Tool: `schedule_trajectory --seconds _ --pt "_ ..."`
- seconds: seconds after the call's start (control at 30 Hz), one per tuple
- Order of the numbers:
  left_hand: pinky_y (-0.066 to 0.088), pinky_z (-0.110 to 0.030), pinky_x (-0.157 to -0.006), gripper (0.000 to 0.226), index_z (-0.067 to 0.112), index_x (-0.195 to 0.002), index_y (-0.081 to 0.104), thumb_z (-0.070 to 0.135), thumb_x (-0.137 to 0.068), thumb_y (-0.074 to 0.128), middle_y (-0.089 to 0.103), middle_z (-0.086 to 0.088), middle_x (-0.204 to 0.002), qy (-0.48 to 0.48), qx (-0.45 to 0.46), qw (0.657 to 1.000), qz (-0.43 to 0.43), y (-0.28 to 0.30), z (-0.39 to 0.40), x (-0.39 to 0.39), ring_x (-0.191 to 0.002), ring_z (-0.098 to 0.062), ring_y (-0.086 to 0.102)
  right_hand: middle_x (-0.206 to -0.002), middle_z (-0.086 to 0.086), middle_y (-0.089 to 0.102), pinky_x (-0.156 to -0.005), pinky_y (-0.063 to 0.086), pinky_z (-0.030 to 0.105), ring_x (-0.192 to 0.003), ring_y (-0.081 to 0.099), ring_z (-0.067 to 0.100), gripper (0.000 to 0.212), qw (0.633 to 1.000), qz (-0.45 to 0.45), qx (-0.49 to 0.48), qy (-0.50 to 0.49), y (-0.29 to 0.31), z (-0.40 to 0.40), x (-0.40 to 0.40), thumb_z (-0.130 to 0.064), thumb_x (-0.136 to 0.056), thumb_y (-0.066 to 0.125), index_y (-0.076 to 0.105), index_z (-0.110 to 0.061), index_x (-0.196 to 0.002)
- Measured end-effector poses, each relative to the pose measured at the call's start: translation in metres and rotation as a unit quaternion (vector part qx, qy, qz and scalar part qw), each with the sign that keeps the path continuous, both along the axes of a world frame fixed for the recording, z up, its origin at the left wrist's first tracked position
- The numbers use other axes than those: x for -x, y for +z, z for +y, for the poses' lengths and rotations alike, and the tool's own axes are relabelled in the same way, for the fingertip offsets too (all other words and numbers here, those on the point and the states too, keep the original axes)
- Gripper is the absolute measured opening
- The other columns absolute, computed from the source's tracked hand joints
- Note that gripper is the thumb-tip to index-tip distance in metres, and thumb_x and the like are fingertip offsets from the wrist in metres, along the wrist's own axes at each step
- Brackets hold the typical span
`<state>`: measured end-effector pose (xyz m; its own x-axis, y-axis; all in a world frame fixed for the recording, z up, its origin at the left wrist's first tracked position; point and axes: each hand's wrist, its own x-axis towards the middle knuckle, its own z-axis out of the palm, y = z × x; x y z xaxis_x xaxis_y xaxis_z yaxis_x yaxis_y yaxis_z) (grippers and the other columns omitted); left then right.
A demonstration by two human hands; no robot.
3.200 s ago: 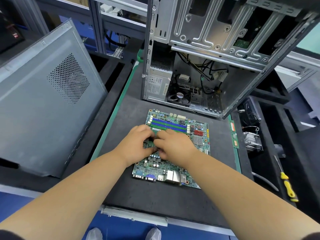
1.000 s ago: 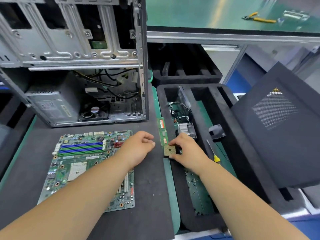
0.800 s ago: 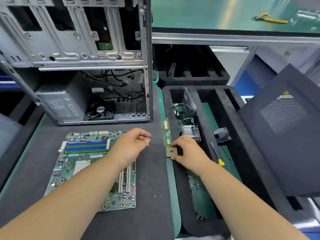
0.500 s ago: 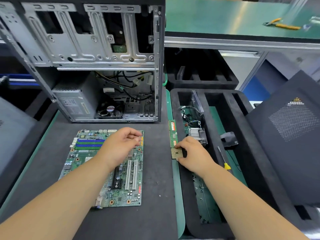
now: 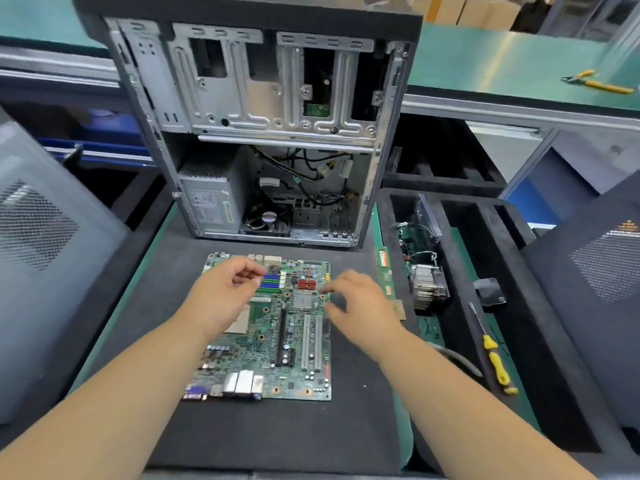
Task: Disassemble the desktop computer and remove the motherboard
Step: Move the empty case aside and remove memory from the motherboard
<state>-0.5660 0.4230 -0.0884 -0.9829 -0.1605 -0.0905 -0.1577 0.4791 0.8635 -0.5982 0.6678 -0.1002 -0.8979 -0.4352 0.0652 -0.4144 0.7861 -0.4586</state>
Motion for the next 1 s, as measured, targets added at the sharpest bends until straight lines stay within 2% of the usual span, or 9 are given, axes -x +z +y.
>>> schedule_trajectory --seconds 0.1,0.23,0.37,0.43,0.5,0.7,0.83,0.93,1.0 --pt "0.039 -0.018 -0.075 0.024 0.040 -0.087 0.067 0.016 -0.090 0.062 0.060 0.020 -0.097 -0.009 0.077 0.997 0.013 -0.001 -0.024 -0.010 -0.088 0.003 0.055 -0.113 -0.001 0.061 -0.098 0.042 0.039 -0.113 0.050 0.021 0.026 0.999 -0.016 0.008 0.032 -0.001 -0.045 -0.005 -0.031 -0.092 0.061 0.067 -0.024 -0.116" --pt "0.038 -0.023 -0.079 0.025 0.043 -0.091 0.066 0.019 -0.090 0.061 0.054 0.016 -0.104 -0.018 0.146 0.989 -0.012 -0.009 -0.055 -0.023 -0.095 -0.004 0.053 -0.116 -0.001 0.060 -0.100 0.041 0.039 -0.115 0.049 0.020 0.030 0.998 -0.032 -0.001 0.058 -0.007 -0.086 -0.008 -0.033 -0.093 0.060 0.064 -0.024 -0.121" --pt "0.040 -0.018 -0.079 0.021 0.037 -0.099 0.067 0.019 -0.089 0.063 0.056 0.011 -0.108 -0.033 0.155 0.987 -0.041 -0.021 -0.077 -0.033 -0.096 -0.004 0.056 -0.115 -0.005 0.062 -0.098 0.043 0.042 -0.110 0.052 0.017 0.026 0.997 -0.052 -0.006 0.061 -0.010 -0.107 -0.009 -0.033 -0.094 0.058 0.065 -0.027 -0.119" --pt "0.038 -0.006 -0.069 0.021 0.037 -0.100 0.067 0.019 -0.089 0.063 0.056 0.012 -0.106 -0.037 0.148 0.987 -0.048 -0.025 -0.084 -0.035 -0.090 0.001 0.055 -0.108 -0.010 0.063 -0.097 0.042 0.043 -0.105 0.053 0.015 0.020 0.997 -0.060 0.014 0.051 -0.011 -0.111 -0.010 -0.034 -0.095 0.057 0.068 -0.028 -0.111" --pt "0.036 -0.002 -0.061 0.021 0.036 -0.101 0.067 0.019 -0.089 0.063 0.056 0.014 -0.104 -0.040 0.138 0.988 -0.052 -0.028 -0.089 -0.035 -0.088 0.004 0.055 -0.104 -0.013 0.063 -0.098 0.041 0.043 -0.103 0.053 0.013 0.017 0.997 -0.065 0.021 0.041 -0.012 -0.114 -0.011 -0.035 -0.096 0.056 0.069 -0.028 -0.105" --pt "0.038 -0.014 -0.074 0.019 0.033 -0.100 0.068 0.019 -0.089 0.063 0.057 0.014 -0.102 -0.058 0.125 0.989 -0.047 -0.030 -0.098 -0.029 -0.090 0.000 0.056 -0.093 -0.017 0.062 -0.103 0.029 0.037 -0.100 0.052 0.009 0.007 0.996 -0.076 -0.025 0.048 -0.011 -0.118 -0.019 -0.039 -0.085 0.068 0.070 -0.032 -0.087" --pt "0.037 -0.010 -0.073 0.017 0.034 -0.098 0.068 0.020 -0.089 0.063 0.056 0.015 -0.102 -0.064 0.119 0.990 -0.042 -0.032 -0.105 -0.026 -0.089 0.001 0.055 -0.100 -0.015 0.062 -0.099 0.029 0.034 -0.106 0.051 0.013 0.020 0.992 -0.078 -0.088 0.042 -0.012 -0.125 -0.025 -0.042 -0.078 0.073 0.067 -0.034 -0.095" --pt "0.042 -0.020 -0.084 0.020 0.036 -0.104 0.062 0.025 -0.087 0.066 0.051 0.014 -0.109 -0.052 0.131 0.989 -0.035 -0.033 -0.110 -0.023 -0.097 -0.004 0.056 -0.105 -0.011 0.060 -0.100 0.035 0.036 -0.105 0.053 0.014 0.033 0.990 -0.091 -0.108 0.018 -0.010 -0.131 -0.024 -0.044 -0.075 0.077 0.063 -0.032 -0.102" --pt "0.043 -0.024 -0.089 0.033 0.037 -0.113 0.054 0.032 -0.084 0.069 0.048 0.013 -0.116 -0.063 0.142 0.987 -0.048 -0.034 -0.112 -0.022 -0.105 -0.006 0.054 -0.108 -0.009 0.060 -0.099 0.040 0.036 -0.103 0.055 0.014 0.040 0.987 -0.101 -0.125 -0.001 -0.008 -0.134 -0.024 -0.044 -0.073 0.080 0.062 -0.030 -0.105"
